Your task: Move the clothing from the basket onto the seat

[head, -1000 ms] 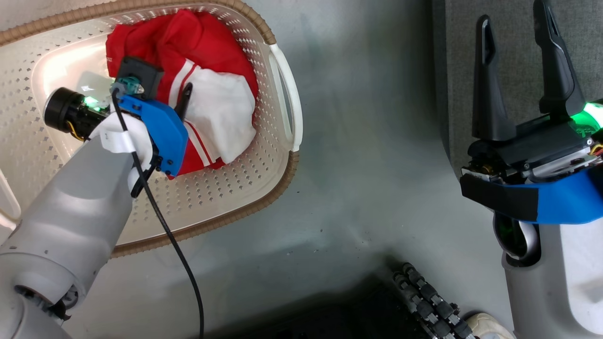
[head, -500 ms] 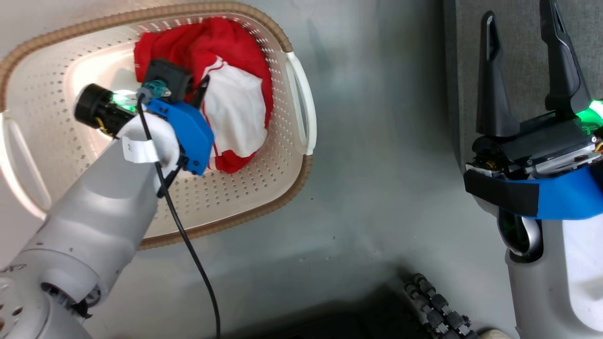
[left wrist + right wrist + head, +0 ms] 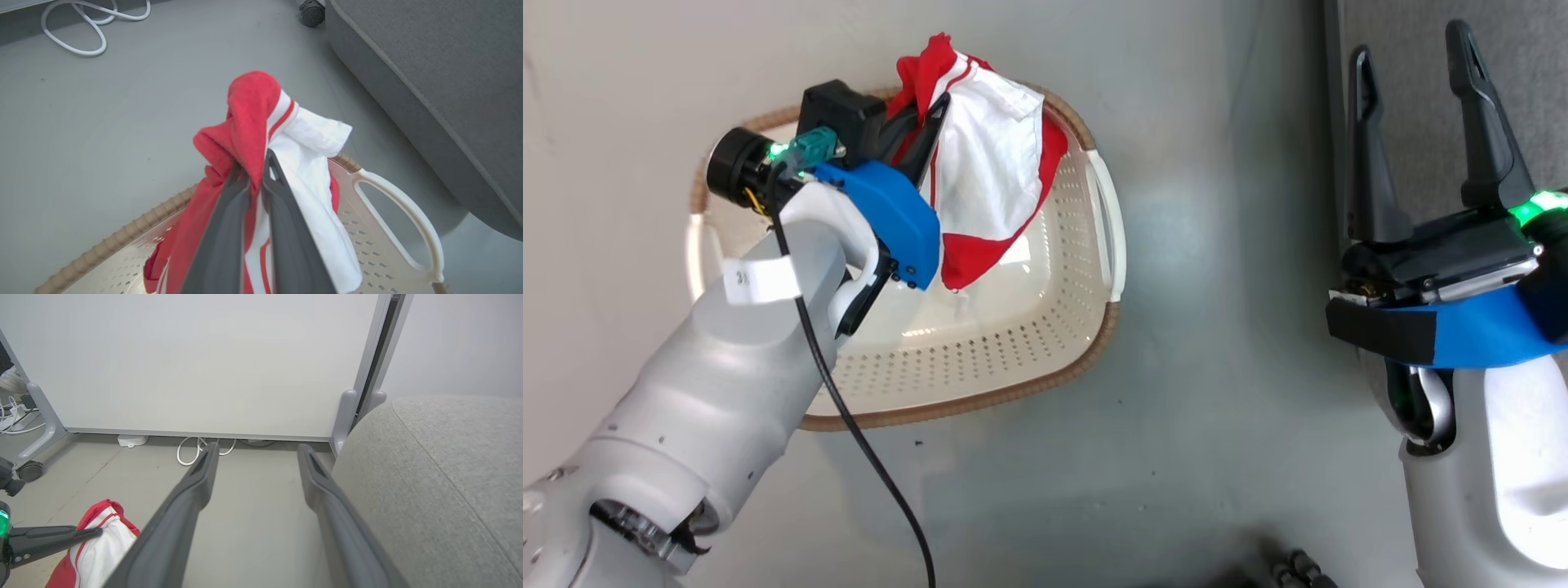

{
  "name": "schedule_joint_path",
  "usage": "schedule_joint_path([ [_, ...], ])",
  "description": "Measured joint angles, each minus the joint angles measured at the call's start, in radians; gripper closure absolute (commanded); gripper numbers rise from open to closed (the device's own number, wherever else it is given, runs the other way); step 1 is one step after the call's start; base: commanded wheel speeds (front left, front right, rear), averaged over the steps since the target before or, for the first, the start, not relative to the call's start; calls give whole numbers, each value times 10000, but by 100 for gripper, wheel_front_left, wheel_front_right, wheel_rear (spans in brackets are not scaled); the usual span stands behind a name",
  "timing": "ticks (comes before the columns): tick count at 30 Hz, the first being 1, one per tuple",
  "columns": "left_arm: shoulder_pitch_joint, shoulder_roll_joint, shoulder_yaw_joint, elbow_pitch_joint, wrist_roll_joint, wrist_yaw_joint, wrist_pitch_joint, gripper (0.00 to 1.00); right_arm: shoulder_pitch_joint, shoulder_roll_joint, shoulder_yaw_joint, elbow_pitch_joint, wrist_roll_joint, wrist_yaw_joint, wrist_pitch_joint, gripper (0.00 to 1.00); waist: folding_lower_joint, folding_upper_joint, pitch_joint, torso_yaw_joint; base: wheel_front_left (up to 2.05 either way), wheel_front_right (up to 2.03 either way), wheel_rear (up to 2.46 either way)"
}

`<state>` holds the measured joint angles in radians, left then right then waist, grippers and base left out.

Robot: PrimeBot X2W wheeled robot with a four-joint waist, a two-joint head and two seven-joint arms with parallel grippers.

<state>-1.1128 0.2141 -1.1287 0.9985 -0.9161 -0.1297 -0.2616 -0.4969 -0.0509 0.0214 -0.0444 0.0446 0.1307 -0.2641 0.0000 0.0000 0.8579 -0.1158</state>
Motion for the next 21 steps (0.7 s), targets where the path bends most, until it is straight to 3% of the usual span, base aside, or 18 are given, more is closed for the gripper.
schedule_joint_path([
  [14, 1983, 148, 3465, -2036, 2809, 12, 0, 100, 1151, 2, -151, 805, -42, 0, -2, 0, -1, 0, -2794, 653, 0, 0, 0],
  [21, 2659, 0, 4399, -2842, 3703, 8, 0, 100, 1769, 2, -171, 1051, -2, 0, -2, 0, -2, 0, -4199, 846, 0, 0, 0],
])
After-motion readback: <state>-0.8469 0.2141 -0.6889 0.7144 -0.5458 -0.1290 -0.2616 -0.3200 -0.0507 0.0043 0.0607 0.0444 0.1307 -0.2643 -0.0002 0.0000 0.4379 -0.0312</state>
